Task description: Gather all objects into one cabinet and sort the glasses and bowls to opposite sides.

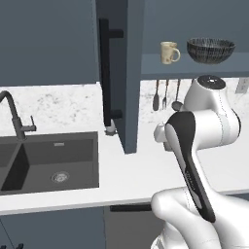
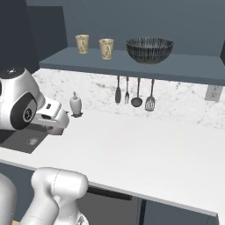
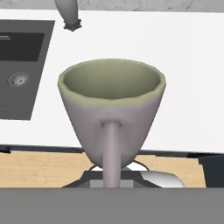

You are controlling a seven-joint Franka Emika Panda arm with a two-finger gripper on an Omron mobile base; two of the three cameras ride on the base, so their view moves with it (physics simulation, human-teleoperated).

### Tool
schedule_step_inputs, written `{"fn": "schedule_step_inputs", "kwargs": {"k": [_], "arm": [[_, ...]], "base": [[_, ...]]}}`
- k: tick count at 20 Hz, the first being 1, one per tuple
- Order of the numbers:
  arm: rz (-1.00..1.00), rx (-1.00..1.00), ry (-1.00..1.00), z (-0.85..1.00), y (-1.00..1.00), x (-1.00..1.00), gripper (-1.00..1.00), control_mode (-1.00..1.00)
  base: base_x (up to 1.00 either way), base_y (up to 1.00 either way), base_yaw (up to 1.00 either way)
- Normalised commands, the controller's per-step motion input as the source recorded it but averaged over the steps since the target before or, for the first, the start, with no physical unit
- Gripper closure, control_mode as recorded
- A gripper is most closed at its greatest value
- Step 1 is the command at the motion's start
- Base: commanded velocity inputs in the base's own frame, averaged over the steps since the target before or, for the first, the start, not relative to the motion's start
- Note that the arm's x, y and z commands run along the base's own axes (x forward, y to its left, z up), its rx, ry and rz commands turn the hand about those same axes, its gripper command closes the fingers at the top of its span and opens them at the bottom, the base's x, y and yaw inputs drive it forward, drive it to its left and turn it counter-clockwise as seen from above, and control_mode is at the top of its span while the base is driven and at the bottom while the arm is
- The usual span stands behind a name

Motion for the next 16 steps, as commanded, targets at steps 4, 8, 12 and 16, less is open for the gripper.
{"fn": "schedule_step_inputs", "kwargs": {"k": [4,8,12,16], "arm": [[0.0,0.0,0.0,0.0,0.0,0.0,1.0,1.0],[0.0,0.0,0.0,0.0,0.0,0.0,1.0,1.0],[0.0,0.0,0.0,0.0,0.0,0.0,1.0,1.0],[0.0,0.0,0.0,0.0,0.0,0.0,1.0,1.0]], "base": [[0.0,0.05,0.0],[0.0,0.05,0.0],[0.0,0.01,0.0],[0.0,0.04,0.0]]}}
